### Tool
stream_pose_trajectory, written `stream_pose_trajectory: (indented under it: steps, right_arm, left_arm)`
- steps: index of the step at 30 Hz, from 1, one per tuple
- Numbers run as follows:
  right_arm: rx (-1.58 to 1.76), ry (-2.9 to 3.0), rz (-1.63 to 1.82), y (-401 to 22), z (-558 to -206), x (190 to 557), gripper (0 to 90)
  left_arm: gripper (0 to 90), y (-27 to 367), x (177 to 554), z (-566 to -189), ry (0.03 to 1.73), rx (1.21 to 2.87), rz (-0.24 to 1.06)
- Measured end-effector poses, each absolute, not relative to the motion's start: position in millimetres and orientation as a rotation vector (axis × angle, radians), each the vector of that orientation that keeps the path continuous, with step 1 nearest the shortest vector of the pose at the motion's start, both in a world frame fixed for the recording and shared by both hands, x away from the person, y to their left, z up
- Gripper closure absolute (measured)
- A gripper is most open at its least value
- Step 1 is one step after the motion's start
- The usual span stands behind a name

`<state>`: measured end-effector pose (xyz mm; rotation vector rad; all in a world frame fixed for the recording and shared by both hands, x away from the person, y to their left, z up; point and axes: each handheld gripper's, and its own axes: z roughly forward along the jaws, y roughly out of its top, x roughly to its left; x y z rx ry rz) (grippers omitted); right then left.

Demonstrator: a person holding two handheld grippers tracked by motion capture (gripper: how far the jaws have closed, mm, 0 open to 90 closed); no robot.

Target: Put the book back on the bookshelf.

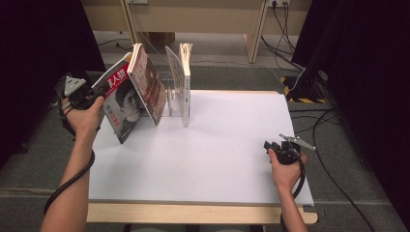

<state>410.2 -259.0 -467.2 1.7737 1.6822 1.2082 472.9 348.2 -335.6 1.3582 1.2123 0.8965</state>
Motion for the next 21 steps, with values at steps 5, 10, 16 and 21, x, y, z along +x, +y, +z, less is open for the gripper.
stream_pose_trajectory:
  steps: [5,10,16,21]
  right_arm:
    - [1.778,1.680,1.210,-259,-467,410,62.7]
    - [1.778,1.685,1.206,-261,-468,410,62.8]
    - [1.781,1.681,1.212,-259,-467,410,62.8]
    - [1.774,1.691,1.205,-258,-467,410,62.8]
  left_arm:
    - [85.9,348,473,-335,1.204,1.363,0.881]
    - [86.0,349,471,-337,1.213,1.331,0.881]
    - [86.1,351,464,-342,1.226,1.259,0.932]
    - [86.2,351,462,-344,1.238,1.204,0.945]
